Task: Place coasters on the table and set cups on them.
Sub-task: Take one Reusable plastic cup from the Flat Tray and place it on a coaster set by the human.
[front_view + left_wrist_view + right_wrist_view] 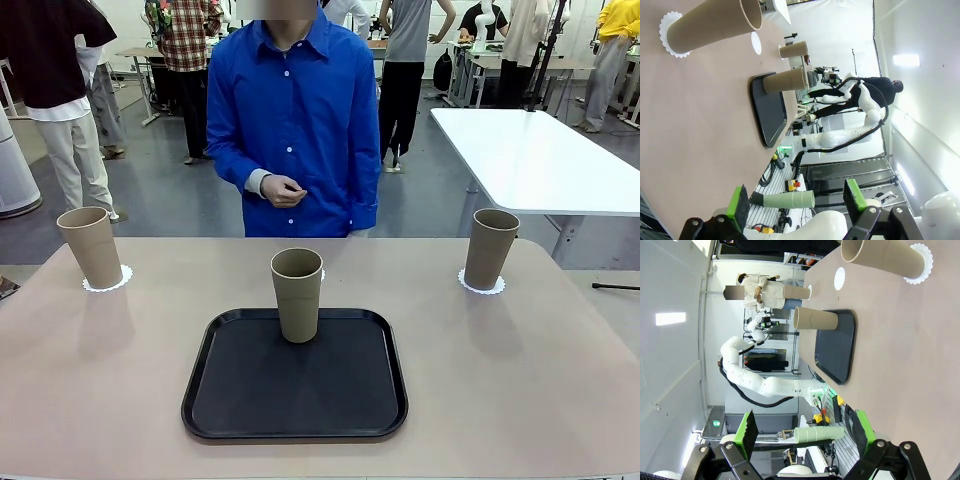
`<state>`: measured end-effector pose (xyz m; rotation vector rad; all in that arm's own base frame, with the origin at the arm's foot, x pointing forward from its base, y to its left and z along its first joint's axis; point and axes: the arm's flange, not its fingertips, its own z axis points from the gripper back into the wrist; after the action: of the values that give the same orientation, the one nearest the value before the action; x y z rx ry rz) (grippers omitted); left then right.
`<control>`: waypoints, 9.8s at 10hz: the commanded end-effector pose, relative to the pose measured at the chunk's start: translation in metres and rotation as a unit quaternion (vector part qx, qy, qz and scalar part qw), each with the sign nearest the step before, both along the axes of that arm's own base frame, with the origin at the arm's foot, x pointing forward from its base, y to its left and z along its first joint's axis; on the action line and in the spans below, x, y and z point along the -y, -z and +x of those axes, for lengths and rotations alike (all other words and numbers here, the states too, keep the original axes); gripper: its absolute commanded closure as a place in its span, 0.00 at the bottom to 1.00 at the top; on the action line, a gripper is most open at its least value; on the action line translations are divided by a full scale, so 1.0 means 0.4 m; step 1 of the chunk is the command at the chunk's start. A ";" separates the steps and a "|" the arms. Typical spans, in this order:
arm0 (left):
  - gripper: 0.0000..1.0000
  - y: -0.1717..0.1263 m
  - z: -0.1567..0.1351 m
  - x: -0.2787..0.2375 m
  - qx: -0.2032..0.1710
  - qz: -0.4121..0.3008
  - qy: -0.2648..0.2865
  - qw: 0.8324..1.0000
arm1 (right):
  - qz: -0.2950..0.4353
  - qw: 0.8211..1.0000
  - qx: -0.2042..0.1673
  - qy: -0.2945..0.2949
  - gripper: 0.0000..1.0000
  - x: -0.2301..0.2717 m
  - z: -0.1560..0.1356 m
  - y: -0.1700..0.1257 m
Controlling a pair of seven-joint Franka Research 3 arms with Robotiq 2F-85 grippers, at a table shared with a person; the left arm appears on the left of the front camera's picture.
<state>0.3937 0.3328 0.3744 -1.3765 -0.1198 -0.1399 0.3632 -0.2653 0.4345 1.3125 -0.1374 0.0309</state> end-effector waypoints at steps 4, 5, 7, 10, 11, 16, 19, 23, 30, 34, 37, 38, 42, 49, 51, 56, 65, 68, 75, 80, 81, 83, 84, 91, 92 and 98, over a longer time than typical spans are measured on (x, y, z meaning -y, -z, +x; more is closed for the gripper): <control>0.00 -0.007 -0.005 0.003 0.002 0.000 -0.002 1.000 | -0.111 0.990 0.024 -0.081 0.00 -0.220 0.118 -0.217; 0.00 -0.007 -0.005 0.003 0.002 0.000 -0.002 1.000 | -0.142 0.985 0.036 -0.088 0.00 -0.302 0.145 -0.280; 0.00 -0.007 -0.005 0.003 0.002 0.000 -0.002 1.000 | -0.238 0.963 0.075 -0.106 0.00 -0.500 0.168 -0.373; 0.00 -0.007 -0.005 0.003 0.002 0.000 -0.002 1.000 | -0.380 0.898 0.181 -0.128 0.00 -0.794 0.155 -0.396; 0.00 -0.007 -0.005 0.003 0.002 0.000 -0.002 1.000 | -0.414 0.870 0.225 -0.148 0.00 -0.863 0.147 -0.382; 0.00 -0.007 -0.005 0.003 0.002 0.000 -0.002 1.000 | -0.407 0.780 0.294 -0.373 0.00 -0.994 0.124 -0.204; 0.00 -0.007 -0.005 0.003 0.002 0.000 -0.002 1.000 | -0.382 0.773 0.290 -0.415 0.00 -1.009 0.097 -0.122; 0.00 -0.007 -0.005 0.003 0.002 0.000 -0.002 1.000 | -0.396 0.778 0.291 -0.392 0.00 -1.016 0.108 -0.150; 0.00 -0.007 -0.005 0.003 0.002 0.000 -0.002 1.000 | -0.321 0.742 0.491 -0.324 0.00 -1.076 0.153 -0.045; 0.00 -0.007 -0.005 0.003 0.002 0.000 -0.002 1.000 | -0.188 0.754 0.577 -0.252 0.00 -1.080 0.193 0.041; 0.00 -0.007 -0.005 0.003 0.002 0.000 -0.002 1.000 | -0.116 0.754 0.589 -0.267 0.00 -1.067 0.194 0.103; 0.00 -0.007 -0.005 0.003 0.002 0.000 -0.002 1.000 | -0.122 0.751 0.591 -0.270 0.00 -1.069 0.192 0.116; 0.00 -0.007 -0.005 0.003 0.002 0.000 -0.002 1.000 | -0.114 0.755 0.587 -0.269 0.00 -1.066 0.182 0.123; 0.00 -0.007 -0.005 0.003 0.002 0.000 -0.002 1.000 | -0.066 0.747 0.624 -0.221 0.00 -1.095 0.170 0.203; 0.00 -0.007 -0.005 0.003 0.002 0.000 -0.002 1.000 | -0.046 0.741 0.633 -0.220 0.00 -1.120 0.160 0.245; 0.00 -0.007 -0.005 0.003 0.002 0.000 -0.002 1.000 | -0.021 0.764 0.605 -0.224 0.00 -1.161 0.171 0.355; 0.00 -0.007 -0.005 0.003 0.002 0.000 -0.002 1.000 | 0.020 0.779 0.587 -0.217 0.00 -1.247 0.231 0.407; 0.00 -0.007 -0.005 0.003 0.002 0.000 -0.002 1.000 | 0.023 0.778 0.589 -0.216 0.00 -1.249 0.232 0.407; 0.00 -0.007 -0.005 0.003 0.002 0.000 -0.002 1.000 | 0.032 0.781 0.578 -0.233 0.00 -1.304 0.258 0.478; 0.00 -0.007 -0.005 0.003 0.002 0.000 -0.002 1.000 | 0.034 0.783 0.572 -0.242 0.00 -1.324 0.272 0.503; 0.00 -0.007 -0.005 0.003 0.002 0.000 -0.002 1.000 | 0.031 0.783 0.574 -0.239 0.00 -1.323 0.277 0.503; 0.00 -0.007 -0.005 0.003 0.002 0.000 -0.002 1.000 | 0.032 0.781 0.576 -0.240 0.00 -1.329 0.281 0.502; 0.00 -0.007 -0.005 0.003 0.002 0.000 -0.002 1.000 | 0.034 0.778 0.578 -0.243 0.00 -1.338 0.282 0.502; 0.00 -0.007 -0.005 0.003 0.002 0.000 -0.002 1.000 | 0.047 0.776 0.575 -0.257 0.00 -1.390 0.306 0.509; 0.00 -0.007 -0.005 0.003 0.002 0.000 -0.002 1.000 | 0.045 0.776 0.573 -0.261 0.00 -1.399 0.310 0.511; 0.00 -0.007 -0.005 0.003 0.002 0.000 -0.002 1.000 | 0.061 0.768 0.570 -0.286 0.00 -1.446 0.319 0.535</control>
<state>0.3936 0.3319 0.3753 -1.3766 -0.1199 -0.1415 0.4844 0.3080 0.2226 1.2589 -0.8099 1.3626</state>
